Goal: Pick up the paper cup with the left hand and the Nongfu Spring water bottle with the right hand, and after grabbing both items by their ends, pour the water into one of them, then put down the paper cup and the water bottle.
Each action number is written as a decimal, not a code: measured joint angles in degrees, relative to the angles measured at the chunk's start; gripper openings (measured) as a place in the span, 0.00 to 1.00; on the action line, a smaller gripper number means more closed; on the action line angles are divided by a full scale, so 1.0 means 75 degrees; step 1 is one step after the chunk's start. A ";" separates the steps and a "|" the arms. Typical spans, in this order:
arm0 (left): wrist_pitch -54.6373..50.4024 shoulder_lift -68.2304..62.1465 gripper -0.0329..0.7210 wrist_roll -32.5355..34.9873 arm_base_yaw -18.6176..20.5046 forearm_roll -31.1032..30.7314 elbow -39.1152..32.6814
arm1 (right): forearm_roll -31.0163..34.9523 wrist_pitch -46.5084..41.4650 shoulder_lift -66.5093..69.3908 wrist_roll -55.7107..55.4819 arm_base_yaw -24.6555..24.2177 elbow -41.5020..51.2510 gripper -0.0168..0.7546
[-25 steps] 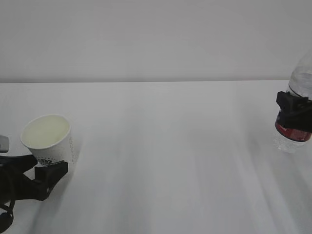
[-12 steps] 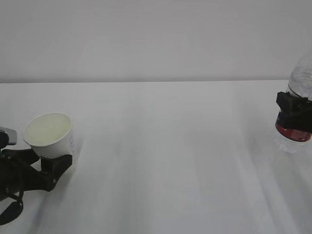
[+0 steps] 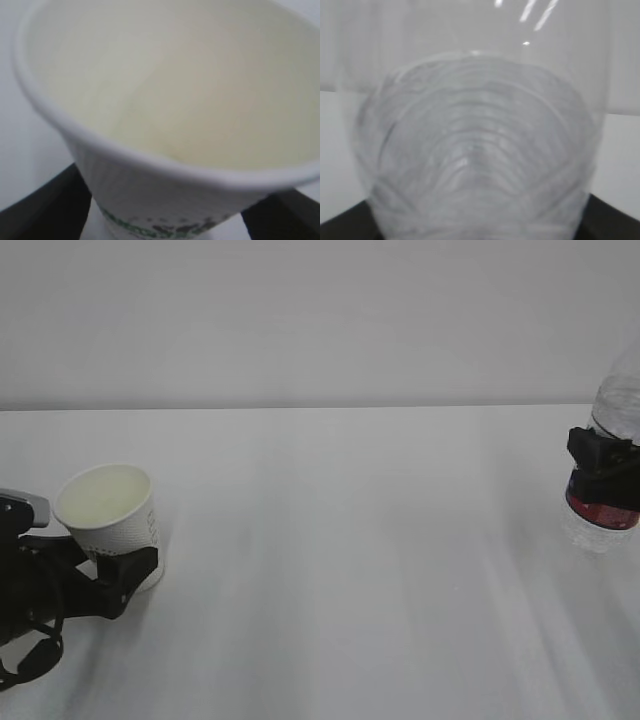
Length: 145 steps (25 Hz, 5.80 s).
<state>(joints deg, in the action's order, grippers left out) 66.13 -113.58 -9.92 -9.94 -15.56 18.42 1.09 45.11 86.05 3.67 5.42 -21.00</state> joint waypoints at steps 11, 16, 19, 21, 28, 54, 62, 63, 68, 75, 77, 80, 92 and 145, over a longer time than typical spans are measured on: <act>0.0000 -0.0607 0.95 -0.0132 0.0000 -0.0223 0.0360 | 0.0000 0.0045 0.0000 0.0145 0.0000 0.0000 0.62; 0.0000 -0.0607 0.96 -0.0280 0.0000 -0.0238 0.0357 | 0.0000 0.0045 0.0000 0.0191 0.0000 0.0000 0.62; 0.0000 -0.0607 0.96 -0.0280 0.0000 -0.0254 0.0357 | 0.0000 0.0045 0.0000 0.0223 0.0000 0.0000 0.62; 0.0000 -0.0607 0.96 -0.0280 0.0000 -0.0306 0.0357 | 0.0000 0.0045 0.0000 0.0241 0.0000 0.0000 0.62; 0.0000 -0.0607 0.96 -0.0280 0.0000 -0.0427 0.0394 | 0.0000 0.0045 0.0000 0.0258 0.0000 0.0000 0.61; 0.0000 -0.0561 0.96 0.0051 0.0000 -0.0540 0.0444 | 0.0000 0.0045 0.0000 0.0295 0.0000 0.0000 0.61; 0.0000 -0.0545 0.96 0.0061 0.0000 -0.0540 0.0444 | 0.0000 0.0045 0.0000 0.0301 0.0000 0.0000 0.61; 0.0000 -0.0545 0.96 0.0061 0.0000 -0.0540 0.0444 | 0.0000 0.0045 0.0000 0.0301 0.0000 0.0000 0.61; 0.0000 -0.0513 0.96 0.0061 0.0000 -0.0540 0.0523 | 0.0000 0.0045 0.0000 0.0313 0.0000 0.0000 0.61; 0.0000 -0.0408 0.96 0.0061 -0.0014 -0.0540 0.0757 | 0.0000 0.0045 0.0000 0.0313 0.0000 0.0000 0.61; 0.0000 -0.0408 0.96 0.0061 -0.0016 -0.0540 0.0757 | 0.0000 0.0045 0.0000 0.0313 0.0000 0.0000 0.61; 0.0000 -0.0408 0.96 0.0061 -0.0016 -0.0540 0.0775 | 0.0000 0.0045 0.0000 0.0313 0.0000 0.0000 0.61; 0.0003 -0.0408 0.78 0.0068 -0.0016 -0.0598 0.0798 | 0.0000 0.0045 0.0000 0.0313 0.0000 0.0000 0.61; -0.0398 -0.0404 0.75 -0.1677 -0.1562 -0.3870 0.3474 | 0.0000 0.0157 0.0000 0.0481 0.0000 0.0000 0.61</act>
<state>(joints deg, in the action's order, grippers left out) 63.15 -116.61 -22.50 -21.66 -44.58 44.48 1.09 46.28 86.05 7.28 5.42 -21.00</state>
